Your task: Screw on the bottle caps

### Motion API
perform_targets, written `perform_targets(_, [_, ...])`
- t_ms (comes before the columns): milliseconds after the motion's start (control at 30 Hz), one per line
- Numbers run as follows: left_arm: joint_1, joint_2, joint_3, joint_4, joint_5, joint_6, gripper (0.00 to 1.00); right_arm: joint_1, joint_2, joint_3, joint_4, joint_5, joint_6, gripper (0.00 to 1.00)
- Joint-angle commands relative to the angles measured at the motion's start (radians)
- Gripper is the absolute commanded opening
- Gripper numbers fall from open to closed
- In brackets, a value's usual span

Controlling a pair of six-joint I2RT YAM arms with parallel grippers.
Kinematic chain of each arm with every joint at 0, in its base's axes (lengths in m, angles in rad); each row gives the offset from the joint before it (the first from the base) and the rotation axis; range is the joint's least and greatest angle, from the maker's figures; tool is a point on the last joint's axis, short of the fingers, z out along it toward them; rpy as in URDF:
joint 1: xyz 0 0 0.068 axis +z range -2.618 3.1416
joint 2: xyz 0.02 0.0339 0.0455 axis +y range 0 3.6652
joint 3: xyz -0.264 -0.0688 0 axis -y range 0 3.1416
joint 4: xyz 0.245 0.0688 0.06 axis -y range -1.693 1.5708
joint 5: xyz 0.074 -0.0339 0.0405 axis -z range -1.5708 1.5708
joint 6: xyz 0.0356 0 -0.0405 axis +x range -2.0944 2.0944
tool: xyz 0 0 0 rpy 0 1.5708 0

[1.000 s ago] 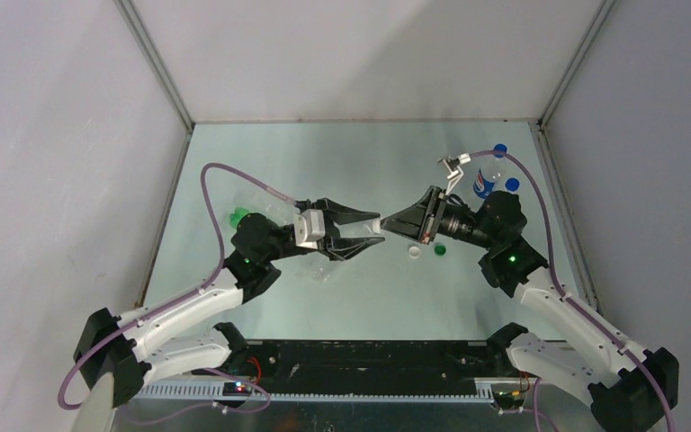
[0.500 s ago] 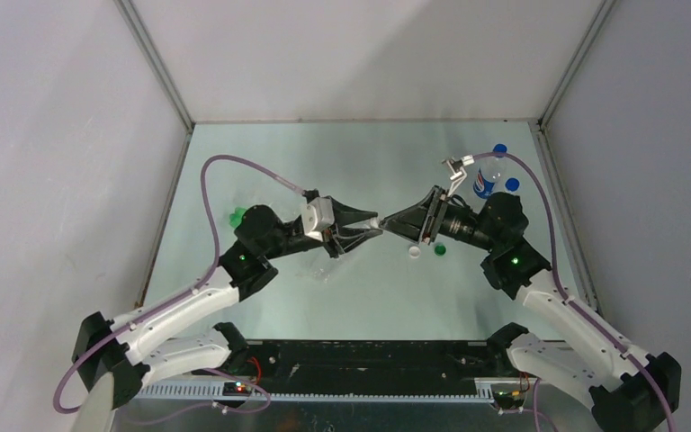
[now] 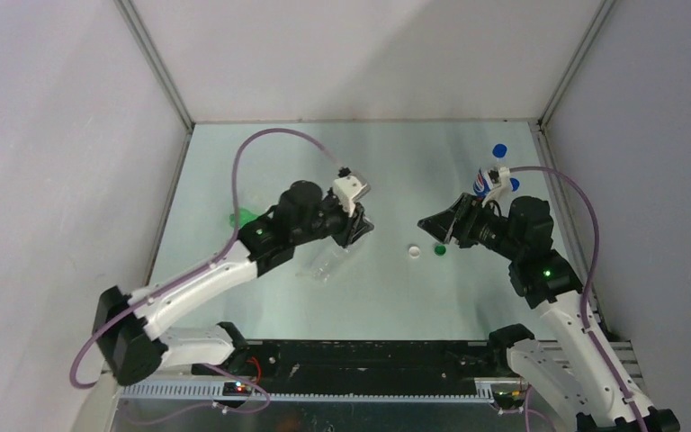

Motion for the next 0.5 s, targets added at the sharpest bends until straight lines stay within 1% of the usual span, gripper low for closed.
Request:
perform_targets(0, [-0.033,0.145,0.144,-0.339,-0.171,-0.080,0.26,-0.013,-0.012,0.073,-0.247,0.059,-0.142,0.71])
perform_targets(67, [-0.050,0.226,0.195,-0.401,-0.191,-0.108,0.26,-0.013,-0.017,0.080,-0.273,0.065,-0.156,0.72])
perform_targets(200, [-0.078,0.368,0.266,-0.458,-0.230,-0.159,0.27,-0.014,-0.035,0.083,-0.296,0.081,-0.166,0.72])
perform_targets(333, [-0.102,0.547,0.360,-0.545,-0.274,-0.175,0.29,-0.014,-0.041,0.090,-0.333,0.086,-0.187,0.72])
perform_targets(467, [-0.120,0.670,0.424,-0.580,-0.318,-0.180,0.29,-0.014,-0.047,0.096,-0.375,0.092,-0.221,0.73])
